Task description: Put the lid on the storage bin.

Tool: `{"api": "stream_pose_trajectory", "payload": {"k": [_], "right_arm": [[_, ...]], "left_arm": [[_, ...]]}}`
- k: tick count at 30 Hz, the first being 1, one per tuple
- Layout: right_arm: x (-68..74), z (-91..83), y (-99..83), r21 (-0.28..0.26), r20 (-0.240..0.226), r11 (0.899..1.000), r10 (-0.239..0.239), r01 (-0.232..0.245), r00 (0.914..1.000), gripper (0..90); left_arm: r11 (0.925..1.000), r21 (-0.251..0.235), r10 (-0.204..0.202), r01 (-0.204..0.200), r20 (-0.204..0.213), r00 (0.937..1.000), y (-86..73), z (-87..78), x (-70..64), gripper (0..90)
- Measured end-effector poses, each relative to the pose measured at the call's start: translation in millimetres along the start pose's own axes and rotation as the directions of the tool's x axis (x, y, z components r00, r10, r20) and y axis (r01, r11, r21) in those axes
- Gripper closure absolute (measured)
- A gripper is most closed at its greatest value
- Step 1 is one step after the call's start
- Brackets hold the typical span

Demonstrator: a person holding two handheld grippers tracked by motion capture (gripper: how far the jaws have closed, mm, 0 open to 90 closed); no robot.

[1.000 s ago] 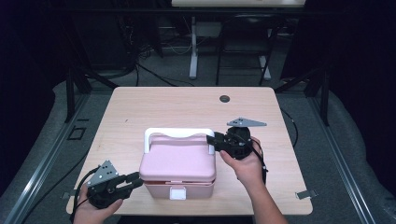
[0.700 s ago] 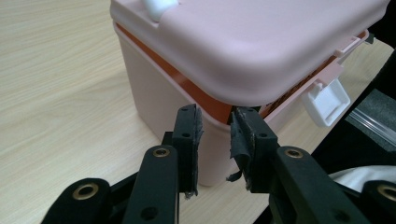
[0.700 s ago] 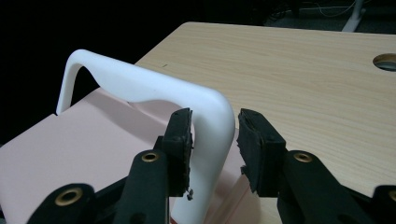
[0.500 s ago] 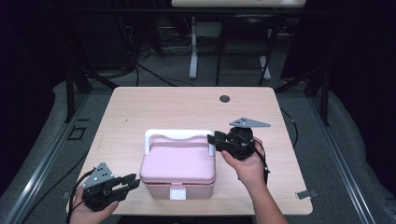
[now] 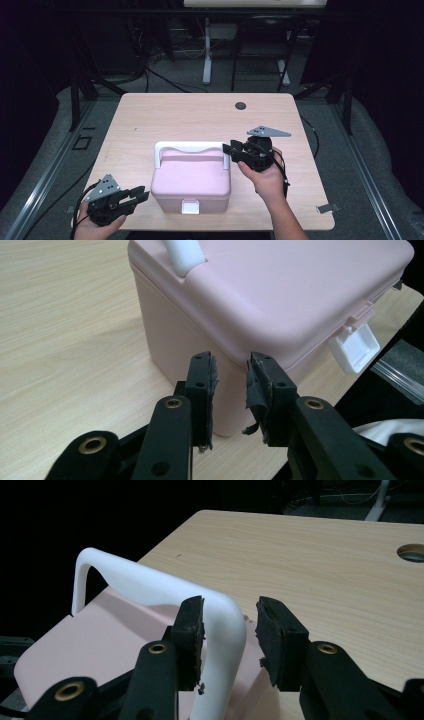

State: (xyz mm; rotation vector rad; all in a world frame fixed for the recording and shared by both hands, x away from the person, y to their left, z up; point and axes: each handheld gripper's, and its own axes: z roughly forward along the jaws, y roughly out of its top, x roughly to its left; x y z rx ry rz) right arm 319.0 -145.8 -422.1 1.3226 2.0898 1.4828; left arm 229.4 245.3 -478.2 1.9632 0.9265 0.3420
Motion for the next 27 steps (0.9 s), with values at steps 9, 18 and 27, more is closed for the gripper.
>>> {"api": "stream_pose_trajectory", "payload": {"k": [9, 18, 27], "right_arm": [[-0.3, -1.3, 0.2, -0.003, -0.007, 1.000, 0.000, 0.000, 1.0000, 61.1], [-2.4, -4.3, -1.4, -0.004, -0.010, 1.000, 0.003, -0.003, 0.9999, 60.4], [-2.4, -7.3, 0.3, -0.015, -0.014, 1.000, -0.003, 0.002, 0.9999, 59.6]], "left_arm": [[0.9997, -0.005, -0.022, 0.022, -0.009, 0.9997, 1.6, 1.1, 6.5, 67.7], [0.9987, -0.008, -0.049, 0.049, -0.014, 0.9987, 2.9, 1.2, 10.4, 62.6], [0.9982, -0.025, -0.056, 0.055, -0.040, 0.9976, 7.8, -1.8, 18.0, 57.6]]}}
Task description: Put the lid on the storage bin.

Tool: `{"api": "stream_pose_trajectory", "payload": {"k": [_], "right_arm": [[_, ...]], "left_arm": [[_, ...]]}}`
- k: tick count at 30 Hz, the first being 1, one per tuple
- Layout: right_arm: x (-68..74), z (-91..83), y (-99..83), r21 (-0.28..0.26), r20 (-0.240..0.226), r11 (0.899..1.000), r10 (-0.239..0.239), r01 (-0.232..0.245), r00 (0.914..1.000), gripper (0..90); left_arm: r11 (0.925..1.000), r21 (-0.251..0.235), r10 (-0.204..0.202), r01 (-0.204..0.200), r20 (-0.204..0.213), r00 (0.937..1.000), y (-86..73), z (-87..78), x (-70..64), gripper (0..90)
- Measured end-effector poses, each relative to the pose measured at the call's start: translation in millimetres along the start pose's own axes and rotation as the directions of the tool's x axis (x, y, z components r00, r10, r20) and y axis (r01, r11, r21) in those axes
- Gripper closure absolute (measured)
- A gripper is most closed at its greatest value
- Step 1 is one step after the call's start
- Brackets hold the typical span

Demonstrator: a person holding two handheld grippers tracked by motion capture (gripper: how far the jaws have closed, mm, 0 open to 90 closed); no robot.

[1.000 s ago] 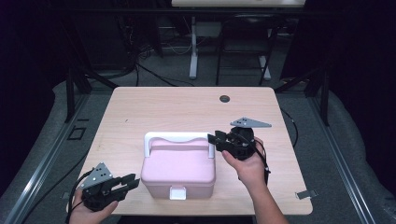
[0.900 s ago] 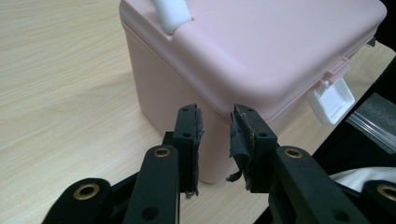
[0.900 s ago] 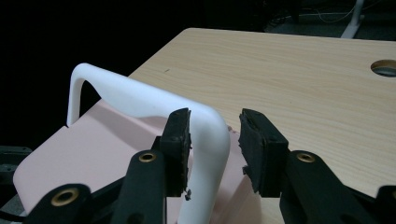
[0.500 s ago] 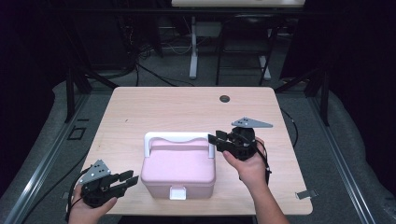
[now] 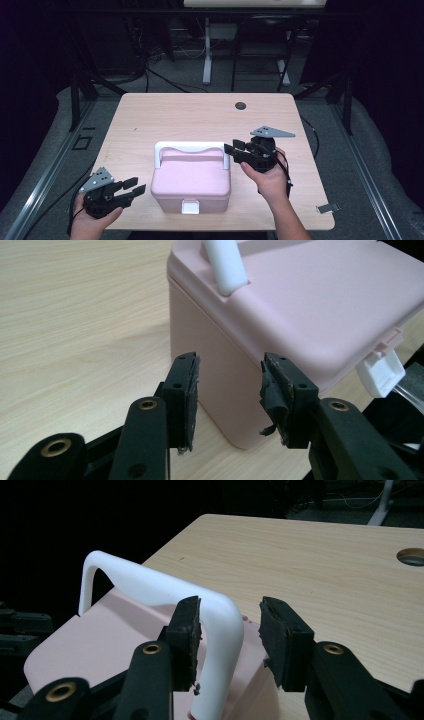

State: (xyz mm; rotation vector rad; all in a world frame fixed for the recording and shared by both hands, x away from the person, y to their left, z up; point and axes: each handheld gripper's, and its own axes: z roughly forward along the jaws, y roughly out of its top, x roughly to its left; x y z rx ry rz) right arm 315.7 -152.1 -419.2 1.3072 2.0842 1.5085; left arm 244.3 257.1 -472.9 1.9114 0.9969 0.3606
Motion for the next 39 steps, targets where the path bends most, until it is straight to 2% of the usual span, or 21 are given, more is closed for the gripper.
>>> {"api": "stream_pose_trajectory", "payload": {"k": [8, 24, 35, 39], "right_arm": [[-2.2, -2.4, -0.2, -0.005, 0.001, 1.000, 0.008, -0.008, 1.0000, 59.0], [-4.5, -8.2, 0.1, -0.019, 0.005, 1.000, 0.015, -0.015, 0.9999, 58.8], [-2.1, -10.4, 0.9, -0.012, 0.013, 1.000, 0.004, -0.003, 0.9999, 58.5], [1.3, -11.4, -1.0, -0.009, 0.023, 1.000, -0.010, 0.011, 0.9997, 58.3]], "left_arm": [[1.0000, 0.005, -0.004, 0.004, -0.016, 0.9999, 3.3, 2.5, 5.8, 55.8], [0.9999, -0.010, 0.005, -0.006, -0.028, 0.9996, 24.4, 6.3, 15.3, 54.9], [0.9998, -0.015, 0.013, -0.013, -0.026, 0.9996, 43.3, 15.3, 22.2, 53.9], [0.9998, -0.018, -0.001, 0.000, -0.028, 0.9996, 48.1, 18.6, 28.2, 53.8]]}}
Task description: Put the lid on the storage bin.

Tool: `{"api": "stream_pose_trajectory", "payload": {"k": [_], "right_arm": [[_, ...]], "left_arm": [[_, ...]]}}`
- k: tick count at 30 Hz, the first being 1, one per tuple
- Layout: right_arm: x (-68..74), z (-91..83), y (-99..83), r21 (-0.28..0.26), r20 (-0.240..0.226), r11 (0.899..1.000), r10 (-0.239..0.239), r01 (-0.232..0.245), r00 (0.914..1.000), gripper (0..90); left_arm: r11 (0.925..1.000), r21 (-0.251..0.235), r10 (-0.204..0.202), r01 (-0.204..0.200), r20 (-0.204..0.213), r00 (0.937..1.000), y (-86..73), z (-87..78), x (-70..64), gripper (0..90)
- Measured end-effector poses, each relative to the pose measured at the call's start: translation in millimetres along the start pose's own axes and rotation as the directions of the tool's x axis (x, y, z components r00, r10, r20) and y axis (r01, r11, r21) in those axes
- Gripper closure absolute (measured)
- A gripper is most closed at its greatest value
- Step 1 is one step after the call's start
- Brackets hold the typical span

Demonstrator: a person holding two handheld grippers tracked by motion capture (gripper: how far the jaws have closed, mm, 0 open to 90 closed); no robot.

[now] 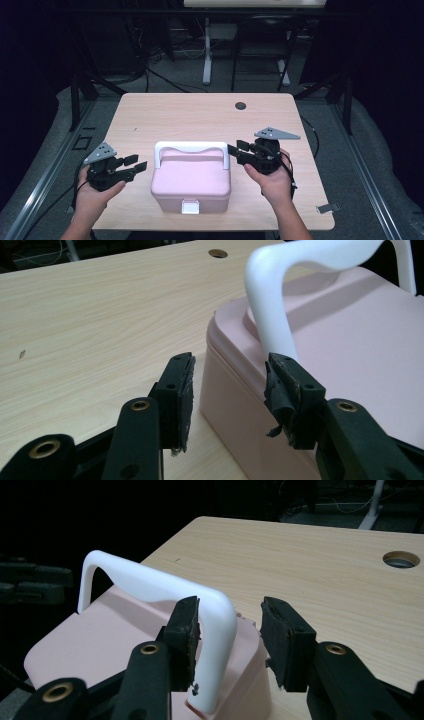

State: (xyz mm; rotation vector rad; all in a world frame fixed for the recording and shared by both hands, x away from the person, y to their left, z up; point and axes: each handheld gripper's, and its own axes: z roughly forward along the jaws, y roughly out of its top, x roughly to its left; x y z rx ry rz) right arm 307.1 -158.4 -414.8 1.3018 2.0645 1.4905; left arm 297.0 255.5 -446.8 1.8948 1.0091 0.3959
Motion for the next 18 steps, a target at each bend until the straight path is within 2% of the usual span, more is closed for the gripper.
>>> {"api": "stream_pose_trajectory", "payload": {"k": [8, 18], "right_arm": [[-0.8, -4.3, -6.4, 0.001, 0.032, 1.000, -0.027, 0.027, 0.9991, 56.5], [-9.5, -9.4, -15.3, -0.010, 0.065, 1.000, -0.024, 0.025, 0.9976, 55.7]], "left_arm": [[0.9993, -0.001, -0.038, 0.038, -0.026, 0.9989, 3.3, 6.1, 16.6, 53.4], [0.9976, 0.001, -0.069, 0.069, -0.065, 0.9955, -0.4, 19.0, 31.0, 53.0]]}}
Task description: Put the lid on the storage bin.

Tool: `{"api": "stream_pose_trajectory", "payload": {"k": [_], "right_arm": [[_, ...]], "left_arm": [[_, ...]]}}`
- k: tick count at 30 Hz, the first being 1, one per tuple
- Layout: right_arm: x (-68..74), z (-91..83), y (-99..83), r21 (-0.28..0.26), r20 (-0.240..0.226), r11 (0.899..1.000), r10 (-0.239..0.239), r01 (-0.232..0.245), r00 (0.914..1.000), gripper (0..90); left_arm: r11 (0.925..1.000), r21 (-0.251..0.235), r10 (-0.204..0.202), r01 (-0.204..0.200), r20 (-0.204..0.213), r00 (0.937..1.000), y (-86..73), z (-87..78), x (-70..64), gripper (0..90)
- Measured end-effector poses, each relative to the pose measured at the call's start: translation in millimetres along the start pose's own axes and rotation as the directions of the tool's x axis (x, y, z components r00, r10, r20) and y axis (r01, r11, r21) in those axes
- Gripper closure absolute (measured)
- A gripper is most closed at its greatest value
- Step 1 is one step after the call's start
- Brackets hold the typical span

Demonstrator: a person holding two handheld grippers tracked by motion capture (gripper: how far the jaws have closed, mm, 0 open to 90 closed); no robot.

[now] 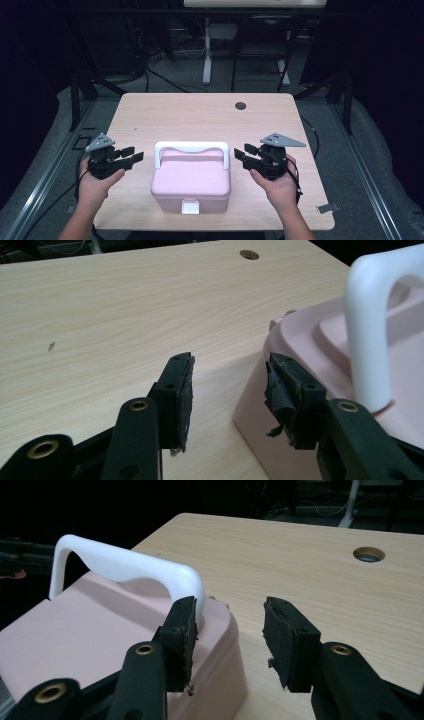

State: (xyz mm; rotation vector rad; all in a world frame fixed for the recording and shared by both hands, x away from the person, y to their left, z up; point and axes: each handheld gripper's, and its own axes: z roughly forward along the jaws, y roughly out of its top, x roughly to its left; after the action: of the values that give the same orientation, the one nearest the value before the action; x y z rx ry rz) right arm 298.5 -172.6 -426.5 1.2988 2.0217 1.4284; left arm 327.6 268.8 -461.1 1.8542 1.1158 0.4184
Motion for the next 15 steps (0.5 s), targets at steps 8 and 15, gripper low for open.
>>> {"api": "stream_pose_trajectory", "payload": {"k": [8, 15], "right_arm": [[-9.2, 1.3, -13.5, 0.008, 0.028, 1.000, 0.005, -0.005, 0.9996, 55.0], [-16.2, 5.6, -29.9, 0.026, 0.057, 1.000, 0.011, -0.012, 0.9983, 54.1]], "left_arm": [[0.9997, 0.021, -0.013, 0.014, -0.016, 0.9998, -8.8, 6.5, 8.8, 52.3], [0.9996, 0.015, -0.024, 0.024, -0.040, 0.9989, -18.7, 11.7, 13.9, 51.2]]}}
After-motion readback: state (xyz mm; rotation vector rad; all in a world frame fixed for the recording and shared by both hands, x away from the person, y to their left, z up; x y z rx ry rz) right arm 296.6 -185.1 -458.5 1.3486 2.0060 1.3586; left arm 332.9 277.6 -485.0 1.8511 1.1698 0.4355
